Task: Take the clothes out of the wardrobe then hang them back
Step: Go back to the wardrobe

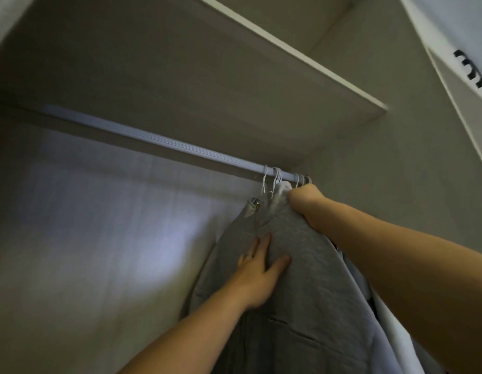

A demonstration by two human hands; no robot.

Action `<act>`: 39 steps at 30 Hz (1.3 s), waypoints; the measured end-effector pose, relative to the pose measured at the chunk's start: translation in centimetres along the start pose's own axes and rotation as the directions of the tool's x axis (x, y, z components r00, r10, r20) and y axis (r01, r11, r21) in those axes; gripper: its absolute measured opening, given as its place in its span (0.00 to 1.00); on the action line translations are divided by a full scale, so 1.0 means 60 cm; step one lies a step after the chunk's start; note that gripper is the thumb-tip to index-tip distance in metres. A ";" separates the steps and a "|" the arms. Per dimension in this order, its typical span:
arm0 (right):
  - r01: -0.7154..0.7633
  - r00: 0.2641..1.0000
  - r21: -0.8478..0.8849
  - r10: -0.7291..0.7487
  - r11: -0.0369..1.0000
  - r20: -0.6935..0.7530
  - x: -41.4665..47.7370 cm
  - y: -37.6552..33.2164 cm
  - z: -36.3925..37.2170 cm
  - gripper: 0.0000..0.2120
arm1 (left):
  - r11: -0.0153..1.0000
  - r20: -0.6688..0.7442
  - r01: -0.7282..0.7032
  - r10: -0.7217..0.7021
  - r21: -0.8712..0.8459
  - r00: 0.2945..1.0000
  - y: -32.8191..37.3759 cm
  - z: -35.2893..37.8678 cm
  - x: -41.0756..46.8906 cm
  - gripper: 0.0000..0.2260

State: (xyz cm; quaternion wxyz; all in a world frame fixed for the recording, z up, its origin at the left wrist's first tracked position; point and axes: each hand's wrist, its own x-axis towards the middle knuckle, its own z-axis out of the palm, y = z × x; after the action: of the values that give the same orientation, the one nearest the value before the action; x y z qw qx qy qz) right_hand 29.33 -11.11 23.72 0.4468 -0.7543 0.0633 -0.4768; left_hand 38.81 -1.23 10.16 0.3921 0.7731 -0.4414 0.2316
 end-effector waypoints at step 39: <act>0.184 0.776 -0.943 -0.630 0.278 -0.035 -0.376 0.010 -0.896 0.10 | 0.937 -0.487 -0.340 0.260 -0.082 0.834 0.648 0.301 -0.113 0.38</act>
State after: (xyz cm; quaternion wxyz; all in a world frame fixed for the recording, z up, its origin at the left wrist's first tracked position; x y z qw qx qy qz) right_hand -24.30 -32.66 16.17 -0.2008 -0.7419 0.1997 -0.6078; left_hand 1.99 -24.23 10.45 0.5085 0.5795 -0.4671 0.4329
